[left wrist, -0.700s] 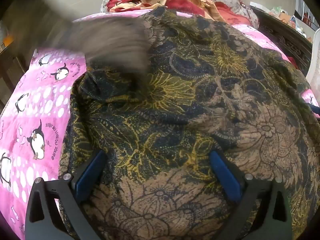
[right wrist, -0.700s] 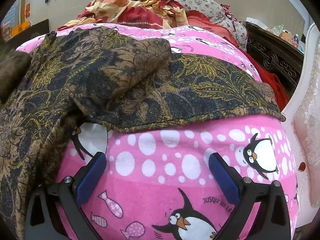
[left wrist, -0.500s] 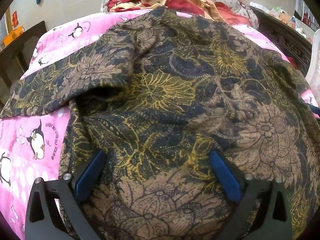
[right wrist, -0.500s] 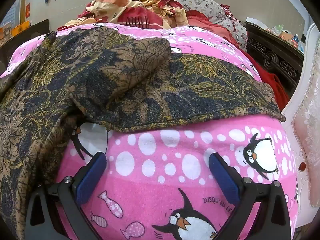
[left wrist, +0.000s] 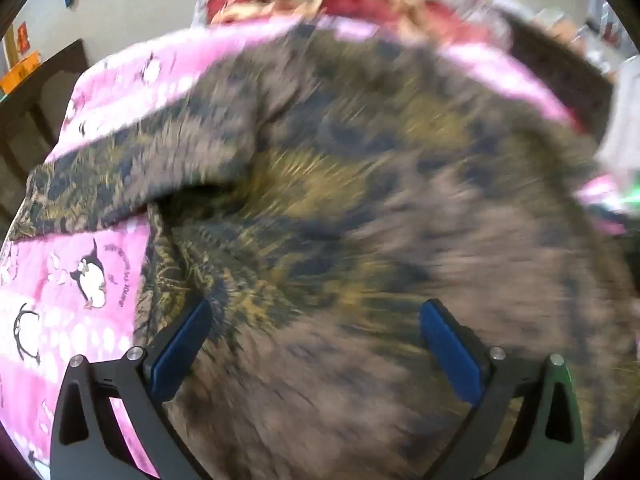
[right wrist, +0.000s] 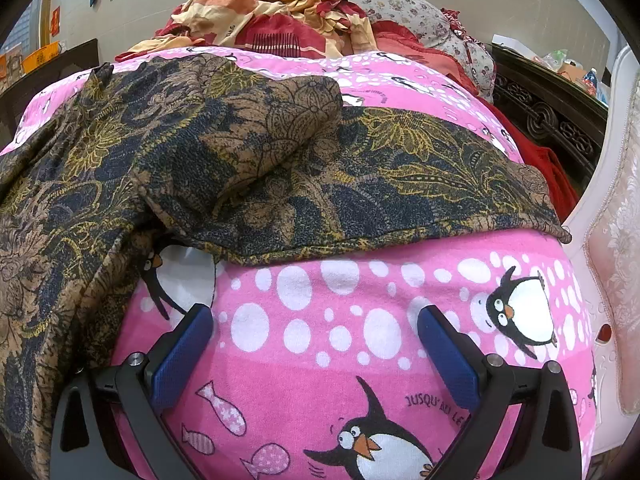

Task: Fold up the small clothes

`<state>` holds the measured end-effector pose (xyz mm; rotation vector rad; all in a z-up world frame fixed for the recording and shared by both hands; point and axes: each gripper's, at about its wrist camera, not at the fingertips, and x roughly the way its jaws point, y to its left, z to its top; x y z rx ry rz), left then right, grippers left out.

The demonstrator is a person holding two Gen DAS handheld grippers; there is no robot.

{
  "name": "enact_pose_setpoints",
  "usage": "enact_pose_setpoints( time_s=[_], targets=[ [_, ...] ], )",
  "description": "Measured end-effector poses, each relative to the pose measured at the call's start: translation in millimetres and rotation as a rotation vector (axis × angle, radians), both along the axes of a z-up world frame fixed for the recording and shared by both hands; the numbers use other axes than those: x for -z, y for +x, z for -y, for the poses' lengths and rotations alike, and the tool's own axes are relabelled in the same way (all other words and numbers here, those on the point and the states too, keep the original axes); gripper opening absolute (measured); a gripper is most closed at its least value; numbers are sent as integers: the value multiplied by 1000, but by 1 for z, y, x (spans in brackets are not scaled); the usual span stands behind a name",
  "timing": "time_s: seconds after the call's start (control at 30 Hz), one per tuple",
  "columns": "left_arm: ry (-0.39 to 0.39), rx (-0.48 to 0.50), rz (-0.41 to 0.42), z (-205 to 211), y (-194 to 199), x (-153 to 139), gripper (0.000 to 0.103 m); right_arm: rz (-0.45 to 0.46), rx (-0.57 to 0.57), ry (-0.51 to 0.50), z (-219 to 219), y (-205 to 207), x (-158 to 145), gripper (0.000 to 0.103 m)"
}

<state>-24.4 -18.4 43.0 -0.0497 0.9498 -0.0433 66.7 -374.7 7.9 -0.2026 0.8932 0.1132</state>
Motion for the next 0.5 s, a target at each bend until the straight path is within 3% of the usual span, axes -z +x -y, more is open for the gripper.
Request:
enact_pose_setpoints(
  time_s=[0.13,0.3,0.4,0.47,0.5],
  targets=[
    [-43,41,80,10,-25,-26,103,-36,20,3,3,-3,-4,103],
    [-91,14,-11,5,-31,-8,103,-228,20,111,29,-30,-15,103],
    [-55,1,-23,-2,-34,-3,103,-279,19,19,46,-68,-30,103],
    [33,-13,-10,-2,-29,-5,103,-233,60,-67,51,-88,-57,101],
    [65,-13,-4,-2,-27,-6,103,-177,46,-50,45,-96,-81,100]
  ],
)
